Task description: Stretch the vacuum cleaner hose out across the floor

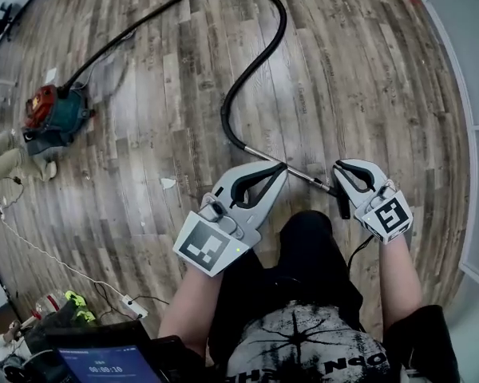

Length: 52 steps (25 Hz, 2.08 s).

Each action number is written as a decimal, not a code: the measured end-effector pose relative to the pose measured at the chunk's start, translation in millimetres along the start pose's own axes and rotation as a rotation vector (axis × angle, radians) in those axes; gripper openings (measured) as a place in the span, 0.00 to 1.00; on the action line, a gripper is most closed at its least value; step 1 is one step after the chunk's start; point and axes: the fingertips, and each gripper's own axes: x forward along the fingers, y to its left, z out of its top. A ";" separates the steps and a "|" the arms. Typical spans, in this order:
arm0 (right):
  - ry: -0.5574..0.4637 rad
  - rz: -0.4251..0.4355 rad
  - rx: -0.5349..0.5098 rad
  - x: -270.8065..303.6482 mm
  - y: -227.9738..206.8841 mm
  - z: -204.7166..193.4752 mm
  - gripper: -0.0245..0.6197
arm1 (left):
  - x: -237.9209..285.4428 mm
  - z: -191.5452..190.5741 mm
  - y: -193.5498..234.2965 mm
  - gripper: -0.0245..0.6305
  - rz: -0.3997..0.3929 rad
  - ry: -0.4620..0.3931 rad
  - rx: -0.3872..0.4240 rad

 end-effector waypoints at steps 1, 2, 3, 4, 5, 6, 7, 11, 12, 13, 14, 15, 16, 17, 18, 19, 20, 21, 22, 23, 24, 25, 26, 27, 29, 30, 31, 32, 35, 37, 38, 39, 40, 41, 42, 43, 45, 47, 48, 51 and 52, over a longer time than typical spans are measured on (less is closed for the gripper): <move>0.020 0.002 0.002 12.9 -2.6 -22.7 0.11 | -1.8 -14.7 7.2 0.04 0.004 -0.010 -0.029; 0.041 0.005 0.005 25.8 -4.5 -46.5 0.12 | -4.8 -29.5 14.5 0.04 0.006 -0.026 -0.060; 0.061 0.007 0.008 38.7 -6.0 -71.4 0.14 | -8.0 -43.5 21.8 0.04 0.009 -0.043 -0.085; 0.083 0.009 0.011 51.3 -7.0 -97.4 0.14 | -10.6 -57.1 28.8 0.04 0.018 -0.054 -0.097; 0.107 0.011 0.012 63.9 -7.8 -124.2 0.16 | -12.2 -71.4 35.7 0.04 0.031 -0.053 -0.097; 0.133 0.014 0.011 76.1 -8.7 -151.5 0.17 | -13.2 -86.5 42.0 0.04 0.046 -0.048 -0.094; 0.160 0.018 0.010 88.0 -10.0 -179.5 0.17 | -14.0 -101.3 47.7 0.04 0.059 -0.047 -0.096; 0.298 0.033 -0.006 126.8 -18.1 -295.9 0.25 | -16.4 -150.4 59.4 0.04 0.080 -0.065 -0.137; 0.338 0.043 -0.011 133.7 -18.1 -325.7 0.27 | -16.5 -159.5 58.9 0.04 0.086 -0.066 -0.139; 0.379 0.060 -0.012 140.7 -15.7 -355.8 0.28 | -16.9 -167.8 57.6 0.04 0.097 -0.061 -0.132; 0.423 0.083 -0.010 147.5 -11.2 -386.1 0.31 | -17.7 -175.9 55.6 0.04 0.111 -0.053 -0.120; 0.471 0.109 -0.006 152.2 -6.2 -416.6 0.33 | -17.8 -183.6 53.0 0.04 0.123 -0.045 -0.111; 0.522 0.131 -0.003 153.8 -2.5 -446.6 0.34 | -17.0 -190.7 49.6 0.04 0.132 -0.040 -0.107; 0.571 0.146 0.001 152.5 -0.7 -474.4 0.34 | -15.2 -197.2 46.1 0.04 0.139 -0.038 -0.108; 0.616 0.154 0.007 149.8 -0.1 -499.1 0.35 | -13.1 -203.2 42.5 0.04 0.144 -0.035 -0.110; 0.655 0.159 0.018 147.6 0.1 -521.2 0.36 | -11.3 -209.5 39.3 0.04 0.151 -0.031 -0.109; 0.691 0.163 0.029 146.9 0.6 -541.5 0.37 | -10.3 -216.3 36.7 0.04 0.160 -0.025 -0.105; 0.724 0.165 0.036 148.0 1.0 -560.5 0.38 | -9.9 -223.6 34.8 0.04 0.170 -0.017 -0.102; 0.756 0.166 0.037 150.1 0.9 -577.6 0.38 | -9.9 -230.7 33.6 0.04 0.183 -0.007 -0.100; 0.789 0.166 0.032 152.1 0.1 -592.9 0.39 | -9.8 -237.3 32.6 0.04 0.195 0.005 -0.101; 0.823 0.165 0.025 153.5 -1.1 -606.9 0.40 | -9.5 -243.7 31.4 0.04 0.206 0.019 -0.101; 0.852 0.166 0.021 154.5 -1.4 -619.8 0.40 | -9.2 -250.5 29.6 0.04 0.215 0.036 -0.099; 0.872 0.168 0.018 156.2 -0.5 -631.4 0.41 | -9.0 -257.6 27.0 0.04 0.223 0.053 -0.097; 0.879 0.169 0.013 159.0 0.5 -640.4 0.41 | -8.5 -264.4 24.2 0.04 0.228 0.067 -0.095; 0.879 0.180 0.023 166.0 6.2 -646.5 0.40 | -5.8 -274.9 19.8 0.04 0.236 0.090 -0.088; 0.871 0.187 0.025 171.4 8.9 -644.2 0.39 | -4.6 -280.2 18.0 0.04 0.239 0.106 -0.083; 0.862 0.194 0.021 177.3 11.5 -641.7 0.38 | -4.0 -285.5 15.6 0.04 0.242 0.125 -0.077; 0.862 0.202 0.022 181.3 15.5 -642.2 0.36 | -3.5 -289.8 13.0 0.04 0.245 0.140 -0.072; 0.891 0.196 0.024 186.5 19.2 -650.5 0.35 | -2.0 -290.1 7.7 0.04 0.267 0.128 -0.063; 0.874 0.154 -0.014 193.3 13.5 -645.1 0.36 | -6.5 -288.9 8.5 0.04 0.292 0.125 -0.060; 0.867 0.134 -0.031 195.5 12.6 -643.2 0.36 | -10.1 -289.8 9.6 0.04 0.303 0.132 -0.058; 0.864 0.115 -0.042 196.4 13.0 -642.8 0.36 | -13.6 -291.0 10.8 0.04 0.311 0.139 -0.056; 0.867 0.101 -0.050 196.3 13.7 -643.6 0.36 | -16.8 -292.4 11.8 0.04 0.317 0.146 -0.055; 0.877 0.093 -0.055 195.5 14.2 -645.2 0.36 | -19.7 -294.2 12.3 0.04 0.321 0.153 -0.054; 0.890 0.091 -0.059 195.1 14.4 -646.3 0.36 | -22.4 -295.4 12.9 0.04 0.325 0.158 -0.053; 0.902 0.095 -0.062 195.6 14.7 -646.4 0.36 | -24.2 -295.2 13.8 0.04 0.328 0.158 -0.052; 0.919 0.107 -0.066 196.9 16.0 -645.3 0.36 | -26.5 -295.3 15.7 0.04 0.333 0.160 -0.052; 0.925 0.114 -0.064 195.5 15.7 -645.8 0.35 | -25.3 -296.0 16.9 0.04 0.334 0.157 -0.050; 0.923 0.115 -0.062 194.5 15.0 -646.0 0.35 | -23.8 -295.1 17.5 0.04 0.334 0.147 -0.049; 0.911 0.116 -0.056 194.2 16.0 -644.0 0.35 | -27.0 -298.1 17.3 0.04 0.319 0.145 -0.054; 0.908 0.118 -0.053 194.2 17.4 -642.5 0.35 | -29.1 -299.8 17.1 0.04 0.312 0.146 -0.058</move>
